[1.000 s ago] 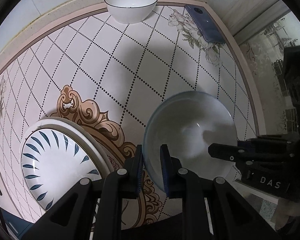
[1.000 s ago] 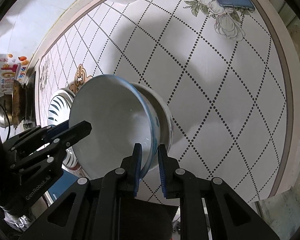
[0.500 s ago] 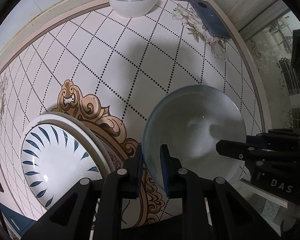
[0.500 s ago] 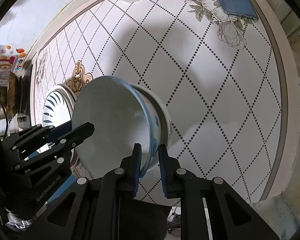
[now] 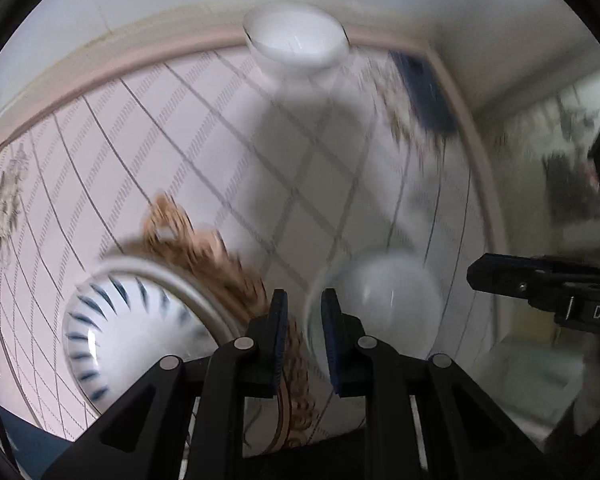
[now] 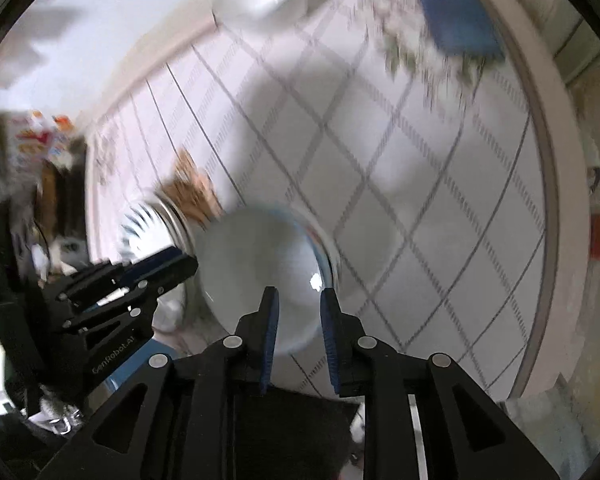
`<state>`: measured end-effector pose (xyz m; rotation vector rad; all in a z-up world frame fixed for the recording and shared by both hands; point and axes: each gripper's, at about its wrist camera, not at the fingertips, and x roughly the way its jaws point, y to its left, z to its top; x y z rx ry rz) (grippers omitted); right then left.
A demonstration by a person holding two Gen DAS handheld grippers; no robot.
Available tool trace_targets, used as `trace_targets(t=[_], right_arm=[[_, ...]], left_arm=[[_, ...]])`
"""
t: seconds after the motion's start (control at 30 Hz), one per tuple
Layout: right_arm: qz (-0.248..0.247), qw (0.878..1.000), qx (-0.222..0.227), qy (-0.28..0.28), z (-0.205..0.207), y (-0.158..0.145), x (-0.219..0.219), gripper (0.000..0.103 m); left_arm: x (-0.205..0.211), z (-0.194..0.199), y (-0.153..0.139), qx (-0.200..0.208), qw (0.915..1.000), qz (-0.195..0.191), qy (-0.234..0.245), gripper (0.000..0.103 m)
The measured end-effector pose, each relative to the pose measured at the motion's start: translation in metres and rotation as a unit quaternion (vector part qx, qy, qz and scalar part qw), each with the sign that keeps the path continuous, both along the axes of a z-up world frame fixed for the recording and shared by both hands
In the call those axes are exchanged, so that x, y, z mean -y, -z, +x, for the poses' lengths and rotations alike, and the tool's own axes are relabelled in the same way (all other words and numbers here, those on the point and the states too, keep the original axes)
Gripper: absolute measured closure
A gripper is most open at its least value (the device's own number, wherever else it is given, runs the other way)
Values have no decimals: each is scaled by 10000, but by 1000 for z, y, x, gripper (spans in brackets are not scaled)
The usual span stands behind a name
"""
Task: Organize plates and bowls
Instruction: 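Grip the rim of the small black-rimmed white bowl with both grippers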
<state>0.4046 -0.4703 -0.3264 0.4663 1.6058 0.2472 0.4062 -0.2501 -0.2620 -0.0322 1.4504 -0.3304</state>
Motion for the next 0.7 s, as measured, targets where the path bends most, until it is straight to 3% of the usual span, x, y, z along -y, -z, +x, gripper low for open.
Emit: trace_targets(t=[0.03,0.1,0.2,0.33,0.5,0.63,0.67,0.7], right_arm=[[83,9997,181,107,14,-11,7,66],[193,9984,463,262,36,-23,16,52],[365,9936,866,624,82,-28,29,52],[674,9847,1113,1157,143,-9,42,52],[751,9824,956,1417,203,31,39,52],[803,9829,780,1461,229,56,34,53],[784,9831,753,1470,231,60,33,57],[785,9834,741,1459,235,65,32,67]], left_arm=[[-5,15,-8,75,9998,-103,-158,80],[-14,48,-17,257,9986,-162,-427,77],[-21,98,-16,389,9959,-254,-776,77],[-23,156,8,236,9924,-392,-1143,77],[-15,199,46,-178,9891,-540,-1355,77],[0,218,65,-299,9910,-451,-1224,77],[2,219,67,-307,9917,-397,-1184,77],[4,222,70,-301,9923,-357,-1147,77]])
